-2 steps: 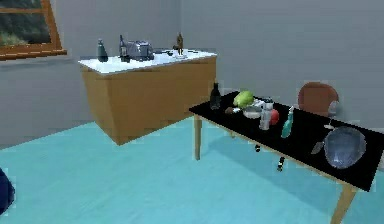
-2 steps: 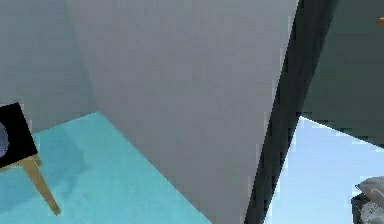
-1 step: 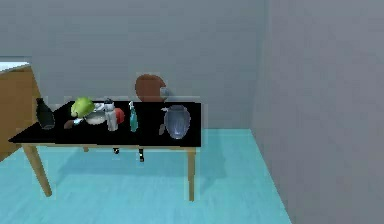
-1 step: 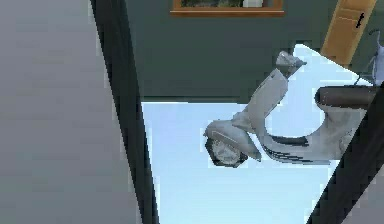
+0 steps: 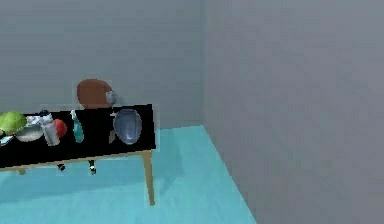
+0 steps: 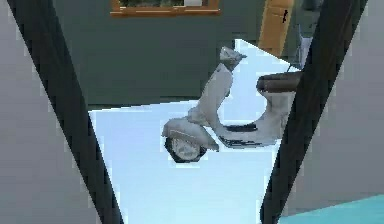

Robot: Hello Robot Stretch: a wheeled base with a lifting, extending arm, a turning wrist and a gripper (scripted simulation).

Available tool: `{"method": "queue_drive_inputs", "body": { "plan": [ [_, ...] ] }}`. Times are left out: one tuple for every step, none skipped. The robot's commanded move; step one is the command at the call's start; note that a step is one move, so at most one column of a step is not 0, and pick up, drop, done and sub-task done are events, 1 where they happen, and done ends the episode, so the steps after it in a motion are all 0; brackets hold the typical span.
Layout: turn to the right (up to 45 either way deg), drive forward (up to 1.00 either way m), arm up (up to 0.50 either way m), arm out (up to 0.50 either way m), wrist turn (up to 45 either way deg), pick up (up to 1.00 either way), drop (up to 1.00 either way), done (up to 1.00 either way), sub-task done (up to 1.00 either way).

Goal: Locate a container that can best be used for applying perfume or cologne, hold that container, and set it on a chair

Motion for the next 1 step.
{"method": "queue_drive_inputs", "body": {
  "plan": [
    [0.0,0.70,0.00,0.00,0.0,0.00,0.00,0.00,0.00]
  ]
}}
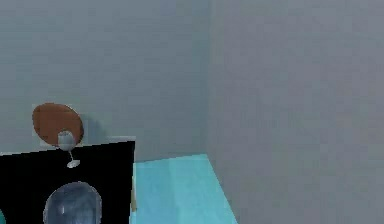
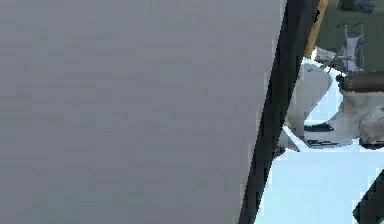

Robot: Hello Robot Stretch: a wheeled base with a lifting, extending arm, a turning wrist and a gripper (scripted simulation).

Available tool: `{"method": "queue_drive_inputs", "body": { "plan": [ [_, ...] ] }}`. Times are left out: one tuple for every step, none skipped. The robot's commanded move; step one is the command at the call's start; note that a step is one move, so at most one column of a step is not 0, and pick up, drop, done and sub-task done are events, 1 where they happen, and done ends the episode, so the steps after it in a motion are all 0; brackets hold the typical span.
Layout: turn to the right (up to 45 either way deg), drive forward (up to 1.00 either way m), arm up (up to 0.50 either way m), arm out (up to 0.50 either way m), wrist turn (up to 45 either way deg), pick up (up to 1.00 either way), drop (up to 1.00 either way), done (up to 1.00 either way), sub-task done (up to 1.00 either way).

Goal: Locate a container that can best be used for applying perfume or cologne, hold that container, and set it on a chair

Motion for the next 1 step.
{"method": "queue_drive_inputs", "body": {
  "plan": [
    [-45.0,0.00,0.00,0.00,0.0,0.00,0.00,0.00,0.00]
  ]
}}
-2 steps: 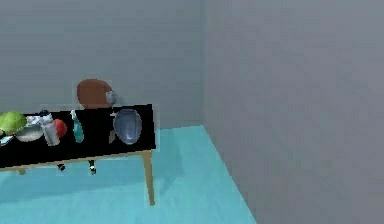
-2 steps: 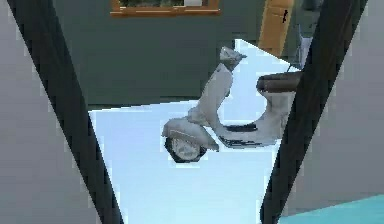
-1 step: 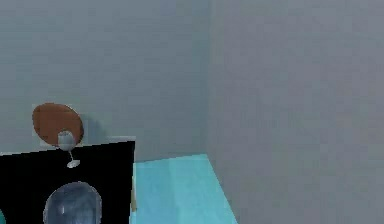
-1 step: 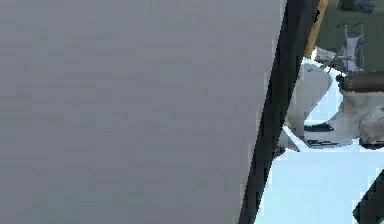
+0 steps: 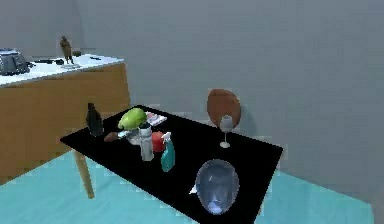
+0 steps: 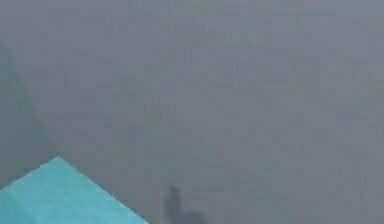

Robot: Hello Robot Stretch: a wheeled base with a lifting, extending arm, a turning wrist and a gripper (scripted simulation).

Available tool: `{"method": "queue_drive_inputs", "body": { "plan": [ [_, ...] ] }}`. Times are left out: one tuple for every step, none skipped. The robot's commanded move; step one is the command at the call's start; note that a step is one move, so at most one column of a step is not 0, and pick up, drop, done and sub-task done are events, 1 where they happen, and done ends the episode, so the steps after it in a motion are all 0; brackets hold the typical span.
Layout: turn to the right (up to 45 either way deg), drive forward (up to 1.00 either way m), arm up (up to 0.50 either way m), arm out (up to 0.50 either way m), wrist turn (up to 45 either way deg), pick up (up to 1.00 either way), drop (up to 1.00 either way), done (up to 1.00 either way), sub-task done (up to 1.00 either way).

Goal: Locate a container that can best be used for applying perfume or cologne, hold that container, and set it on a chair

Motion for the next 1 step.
{"method": "queue_drive_inputs", "body": {
  "plan": [
    [-45.0,0.00,0.00,0.00,0.0,0.00,0.00,0.00,0.00]
  ]
}}
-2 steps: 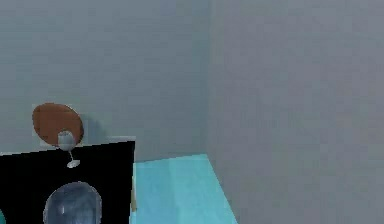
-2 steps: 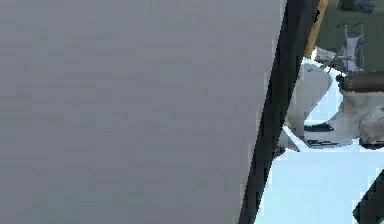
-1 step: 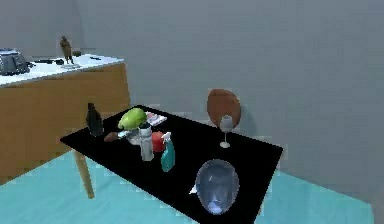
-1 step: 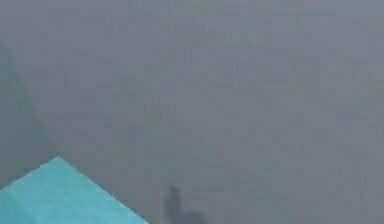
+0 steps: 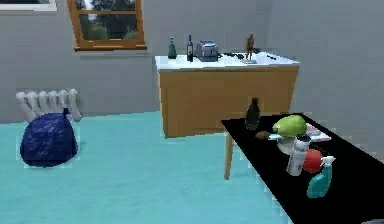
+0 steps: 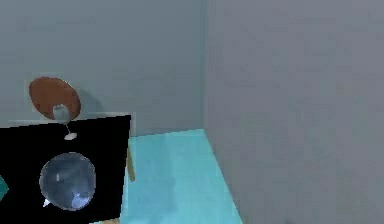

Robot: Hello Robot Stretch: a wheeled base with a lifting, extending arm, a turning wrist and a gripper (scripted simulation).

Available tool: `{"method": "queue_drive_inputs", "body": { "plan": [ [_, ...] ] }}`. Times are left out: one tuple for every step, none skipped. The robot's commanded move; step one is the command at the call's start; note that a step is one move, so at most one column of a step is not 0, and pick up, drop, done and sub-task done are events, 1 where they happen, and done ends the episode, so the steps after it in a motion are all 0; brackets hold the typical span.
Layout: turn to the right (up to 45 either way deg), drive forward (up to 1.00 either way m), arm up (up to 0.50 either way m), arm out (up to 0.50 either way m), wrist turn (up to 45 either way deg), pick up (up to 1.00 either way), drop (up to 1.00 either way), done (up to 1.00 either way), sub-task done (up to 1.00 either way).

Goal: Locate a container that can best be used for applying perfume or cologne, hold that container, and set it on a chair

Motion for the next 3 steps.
{"method": "queue_drive_inputs", "body": {
  "plan": [
    [-45.0,0.00,0.00,0.00,0.0,0.00,0.00,0.00,0.00],
    [45.0,0.00,0.00,0.00,0.0,0.00,0.00,0.00,0.00],
    [21.0,0.00,0.00,0.00,0.0,0.00,0.00,0.00,0.00]
  ]
}}
